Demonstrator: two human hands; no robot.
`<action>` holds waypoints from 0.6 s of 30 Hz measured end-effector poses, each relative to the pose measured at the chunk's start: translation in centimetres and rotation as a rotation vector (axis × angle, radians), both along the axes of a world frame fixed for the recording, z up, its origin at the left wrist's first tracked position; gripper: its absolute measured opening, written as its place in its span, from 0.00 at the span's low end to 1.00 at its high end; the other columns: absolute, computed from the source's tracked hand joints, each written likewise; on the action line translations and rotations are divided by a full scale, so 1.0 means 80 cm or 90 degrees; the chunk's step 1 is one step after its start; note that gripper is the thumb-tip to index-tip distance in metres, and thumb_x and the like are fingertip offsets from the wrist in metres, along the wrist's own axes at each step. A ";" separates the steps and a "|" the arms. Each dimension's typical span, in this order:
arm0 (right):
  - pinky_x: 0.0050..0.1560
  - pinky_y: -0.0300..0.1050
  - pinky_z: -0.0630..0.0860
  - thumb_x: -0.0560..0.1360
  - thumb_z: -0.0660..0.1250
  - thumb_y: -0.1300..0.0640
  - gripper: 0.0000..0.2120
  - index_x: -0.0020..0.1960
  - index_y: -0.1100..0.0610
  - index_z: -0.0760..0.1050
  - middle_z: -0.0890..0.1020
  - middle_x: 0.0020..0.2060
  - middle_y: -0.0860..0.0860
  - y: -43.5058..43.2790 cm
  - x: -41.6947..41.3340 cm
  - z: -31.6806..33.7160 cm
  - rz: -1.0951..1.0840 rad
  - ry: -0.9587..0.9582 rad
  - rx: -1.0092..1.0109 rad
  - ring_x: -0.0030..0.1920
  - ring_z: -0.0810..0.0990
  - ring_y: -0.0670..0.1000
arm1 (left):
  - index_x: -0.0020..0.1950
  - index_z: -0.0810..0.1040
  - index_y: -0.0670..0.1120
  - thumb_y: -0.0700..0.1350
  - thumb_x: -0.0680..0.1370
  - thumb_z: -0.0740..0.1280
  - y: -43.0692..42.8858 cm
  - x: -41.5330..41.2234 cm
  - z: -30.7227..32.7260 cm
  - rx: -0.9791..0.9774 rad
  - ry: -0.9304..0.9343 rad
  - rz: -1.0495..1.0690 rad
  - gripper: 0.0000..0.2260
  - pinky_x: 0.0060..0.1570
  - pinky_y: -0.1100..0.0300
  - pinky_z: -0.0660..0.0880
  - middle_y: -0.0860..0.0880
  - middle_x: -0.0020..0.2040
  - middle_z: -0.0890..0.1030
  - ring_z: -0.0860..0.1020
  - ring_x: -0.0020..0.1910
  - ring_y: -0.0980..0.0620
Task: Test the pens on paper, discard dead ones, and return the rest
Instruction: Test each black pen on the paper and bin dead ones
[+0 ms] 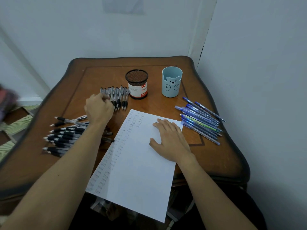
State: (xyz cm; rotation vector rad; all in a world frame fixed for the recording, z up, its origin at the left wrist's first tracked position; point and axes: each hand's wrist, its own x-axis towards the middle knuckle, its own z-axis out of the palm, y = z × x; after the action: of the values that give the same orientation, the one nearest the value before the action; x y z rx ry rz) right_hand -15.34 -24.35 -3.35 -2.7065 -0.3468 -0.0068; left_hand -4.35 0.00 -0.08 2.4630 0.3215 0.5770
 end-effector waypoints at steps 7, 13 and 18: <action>0.78 0.48 0.43 0.80 0.58 0.40 0.29 0.78 0.49 0.60 0.59 0.79 0.47 0.000 -0.001 -0.001 0.001 -0.001 -0.001 0.79 0.53 0.48 | 0.67 0.75 0.42 0.48 0.80 0.63 0.039 -0.023 0.013 0.232 0.299 0.109 0.17 0.71 0.39 0.60 0.38 0.70 0.72 0.65 0.72 0.34; 0.78 0.48 0.44 0.80 0.58 0.40 0.28 0.77 0.50 0.61 0.60 0.79 0.47 0.001 -0.001 -0.001 0.000 -0.003 0.007 0.79 0.54 0.48 | 0.49 0.75 0.41 0.50 0.78 0.70 0.060 -0.019 0.003 0.187 0.364 0.099 0.12 0.63 0.42 0.72 0.39 0.54 0.81 0.77 0.58 0.38; 0.78 0.49 0.45 0.80 0.58 0.40 0.28 0.77 0.49 0.61 0.60 0.79 0.46 0.000 0.000 -0.002 -0.001 -0.001 0.003 0.79 0.54 0.47 | 0.54 0.79 0.42 0.46 0.80 0.68 0.066 -0.022 0.000 0.201 0.284 0.109 0.08 0.62 0.43 0.71 0.39 0.53 0.82 0.77 0.57 0.37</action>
State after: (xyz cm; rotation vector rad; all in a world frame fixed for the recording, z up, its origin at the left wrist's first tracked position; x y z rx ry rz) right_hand -15.33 -24.33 -3.49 -2.7030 -0.3439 -0.0093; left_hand -6.12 5.28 -0.09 2.8796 0.6659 0.1421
